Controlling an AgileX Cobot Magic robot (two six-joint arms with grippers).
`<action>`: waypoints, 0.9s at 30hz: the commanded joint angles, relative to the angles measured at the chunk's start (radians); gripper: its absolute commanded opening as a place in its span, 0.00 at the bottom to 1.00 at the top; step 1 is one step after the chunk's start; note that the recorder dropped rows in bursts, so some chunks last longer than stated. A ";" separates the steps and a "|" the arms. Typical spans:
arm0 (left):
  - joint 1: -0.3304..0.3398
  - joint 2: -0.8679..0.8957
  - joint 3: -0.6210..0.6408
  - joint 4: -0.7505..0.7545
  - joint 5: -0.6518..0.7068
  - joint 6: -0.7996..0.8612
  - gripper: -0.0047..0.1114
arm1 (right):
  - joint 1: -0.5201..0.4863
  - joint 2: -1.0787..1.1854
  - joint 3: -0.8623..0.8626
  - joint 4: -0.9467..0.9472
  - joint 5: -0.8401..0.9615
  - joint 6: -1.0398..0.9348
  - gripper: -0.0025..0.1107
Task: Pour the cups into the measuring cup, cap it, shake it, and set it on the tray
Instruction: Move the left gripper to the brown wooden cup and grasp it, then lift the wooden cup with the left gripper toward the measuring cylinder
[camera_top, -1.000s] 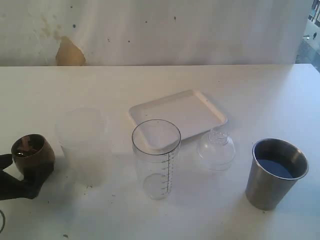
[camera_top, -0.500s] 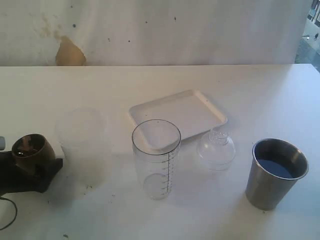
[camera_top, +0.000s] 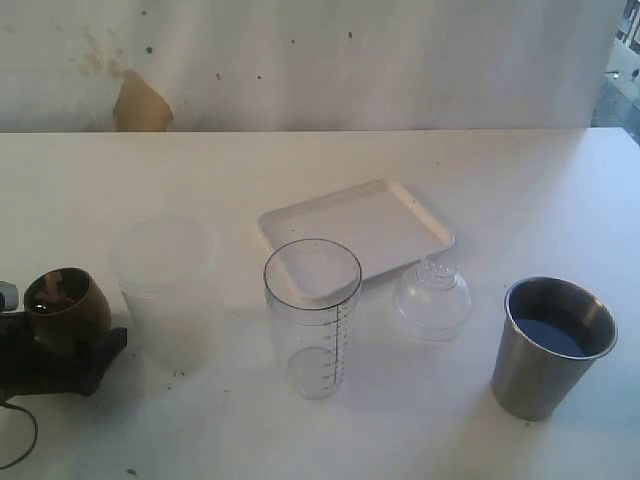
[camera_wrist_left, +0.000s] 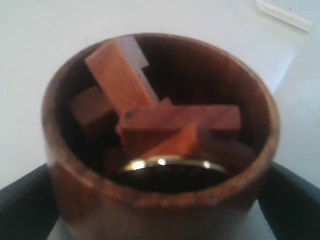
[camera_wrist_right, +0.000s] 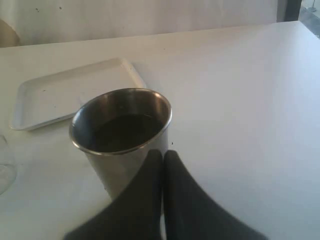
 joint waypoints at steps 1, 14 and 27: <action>-0.001 0.004 -0.012 -0.009 -0.011 0.020 0.88 | 0.005 -0.005 0.006 -0.002 0.000 0.001 0.02; -0.001 0.004 -0.058 0.069 -0.011 -0.007 0.88 | 0.005 -0.005 0.006 -0.002 0.000 0.001 0.02; -0.001 0.004 -0.058 0.063 -0.011 -0.036 0.26 | 0.005 -0.005 0.006 -0.002 0.000 0.024 0.02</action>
